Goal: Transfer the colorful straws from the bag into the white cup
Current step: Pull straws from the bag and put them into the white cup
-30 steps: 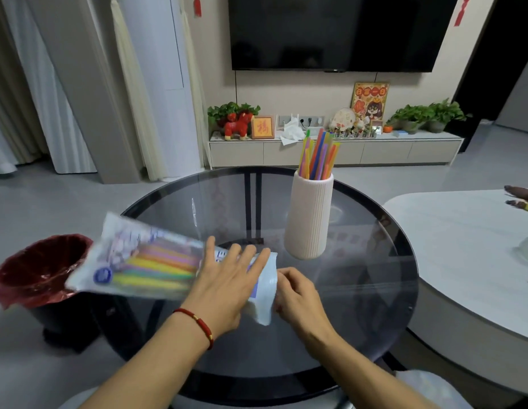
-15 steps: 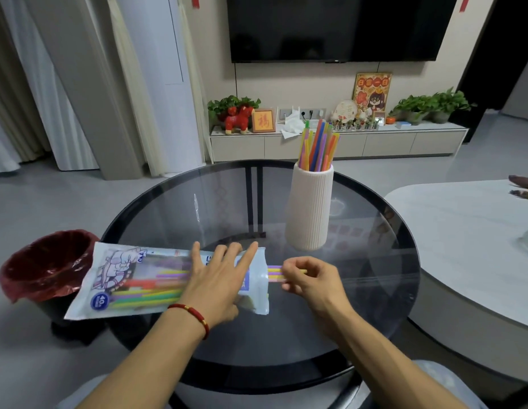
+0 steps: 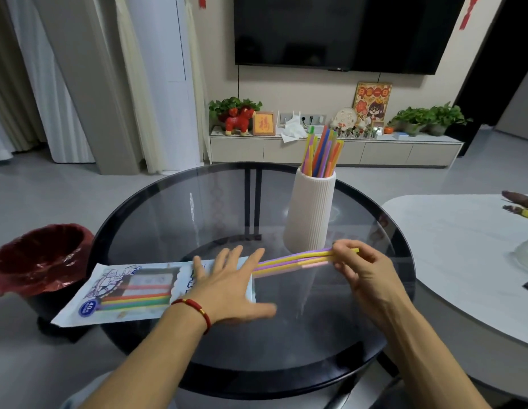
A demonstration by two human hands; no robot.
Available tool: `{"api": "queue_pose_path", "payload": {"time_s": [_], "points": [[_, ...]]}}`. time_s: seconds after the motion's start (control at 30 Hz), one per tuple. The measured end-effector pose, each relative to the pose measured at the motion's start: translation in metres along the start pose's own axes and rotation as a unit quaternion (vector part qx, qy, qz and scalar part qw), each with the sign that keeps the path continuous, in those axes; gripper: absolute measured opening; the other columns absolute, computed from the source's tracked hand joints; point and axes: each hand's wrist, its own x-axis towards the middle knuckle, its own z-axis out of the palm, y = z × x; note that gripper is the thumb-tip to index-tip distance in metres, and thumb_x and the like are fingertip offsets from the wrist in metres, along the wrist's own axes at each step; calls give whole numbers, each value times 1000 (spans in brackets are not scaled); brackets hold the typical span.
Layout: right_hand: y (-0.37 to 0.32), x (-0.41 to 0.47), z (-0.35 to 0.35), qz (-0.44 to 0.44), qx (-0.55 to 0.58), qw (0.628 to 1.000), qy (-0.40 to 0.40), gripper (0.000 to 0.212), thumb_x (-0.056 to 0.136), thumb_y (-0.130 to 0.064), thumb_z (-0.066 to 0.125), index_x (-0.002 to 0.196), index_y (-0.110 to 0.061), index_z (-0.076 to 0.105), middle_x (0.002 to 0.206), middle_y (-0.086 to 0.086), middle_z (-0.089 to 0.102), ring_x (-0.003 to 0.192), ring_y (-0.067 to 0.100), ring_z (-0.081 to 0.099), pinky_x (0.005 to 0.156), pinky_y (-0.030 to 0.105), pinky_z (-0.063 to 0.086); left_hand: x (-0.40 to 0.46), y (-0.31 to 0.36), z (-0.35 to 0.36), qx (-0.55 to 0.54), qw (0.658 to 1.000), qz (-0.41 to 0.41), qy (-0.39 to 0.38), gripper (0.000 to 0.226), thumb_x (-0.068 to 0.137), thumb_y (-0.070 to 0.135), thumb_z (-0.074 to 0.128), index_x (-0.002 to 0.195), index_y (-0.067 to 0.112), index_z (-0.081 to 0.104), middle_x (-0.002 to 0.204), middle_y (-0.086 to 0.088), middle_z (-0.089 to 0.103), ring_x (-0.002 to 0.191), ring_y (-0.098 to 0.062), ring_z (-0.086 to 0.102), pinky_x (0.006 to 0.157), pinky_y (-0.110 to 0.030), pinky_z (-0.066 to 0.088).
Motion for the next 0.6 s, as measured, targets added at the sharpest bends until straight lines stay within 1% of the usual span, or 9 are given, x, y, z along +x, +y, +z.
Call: {"api": "queue_pose_path", "payload": {"time_s": [0.07, 0.13, 0.2, 0.3, 0.33, 0.4, 0.47, 0.53, 0.6], "points": [[-3, 0, 0, -43, -11, 999, -7, 28, 65, -34, 91, 85, -15, 85, 79, 1, 78, 70, 9, 73, 65, 16, 58, 6, 13, 1, -25, 998, 24, 44, 78, 75, 82, 35, 144, 50, 19, 158, 4, 24, 148, -23, 17, 112, -75, 3], [-6, 1, 1, -72, 30, 997, 1, 21, 71, -31, 89, 85, -15, 85, 77, -2, 76, 67, 5, 69, 59, 16, 55, 9, 21, 4, 11, 996, 19, 86, 50, 89, 65, 37, 129, 36, 39, 143, 5, 41, 135, -23, 35, 111, -73, 13], [-7, 2, 1, -75, 78, 994, 4, 23, 72, -33, 90, 89, -17, 86, 78, -6, 75, 68, 3, 68, 56, 16, 53, 12, 24, 9, 42, 995, 11, 89, 32, 97, 50, 35, 117, 27, 45, 135, 1, 46, 127, -25, 40, 110, -71, 17], [1, -3, 17, -25, 97, 995, -23, 62, 63, -54, 95, 114, -22, 79, 88, -3, 70, 69, 5, 64, 55, 22, 47, 12, 26, 11, 30, 997, 25, 68, 28, 102, 46, 30, 110, 25, 47, 128, 0, 47, 121, -27, 44, 110, -70, 18], [8, -5, 26, 2, 80, 996, -31, 64, 65, -57, 92, 118, -25, 75, 89, -1, 67, 65, 6, 59, 52, 23, 41, 12, 27, 12, 25, 997, 31, 69, 28, 103, 47, 29, 109, 26, 47, 127, 1, 47, 120, -26, 45, 110, -70, 18], [23, -11, 45, 30, 2, 998, -58, 49, 75, -54, 84, 112, -23, 73, 81, 4, 60, 53, 9, 47, 45, 22, 34, 12, 30, 12, 25, 996, 40, 73, 29, 103, 48, 29, 109, 26, 47, 126, 2, 46, 120, -26, 45, 110, -70, 18], [35, -17, 59, 9, -96, 993, -64, 29, 90, -43, 76, 95, -15, 75, 67, 9, 57, 50, 15, 47, 45, 25, 37, 11, 32, 14, 27, 996, 42, 71, 28, 101, 49, 31, 110, 27, 48, 127, 2, 46, 122, -25, 44, 110, -69, 18], [32, -17, 60, -32, -155, 987, -33, 28, 100, -26, 66, 80, -9, 73, 57, 10, 57, 48, 18, 51, 46, 27, 42, 11, 30, 13, 27, 997, 32, 69, 25, 99, 48, 36, 109, 28, 47, 126, 3, 47, 122, -24, 45, 110, -67, 21], [12, -13, 54, -68, -187, 980, -2, 31, 99, -20, 64, 72, -8, 71, 51, 8, 55, 44, 18, 50, 42, 26, 41, 11, 24, 10, 15, 997, 19, 68, 25, 97, 48, 41, 111, 29, 47, 125, 3, 48, 123, -23, 46, 110, -65, 22]]}}
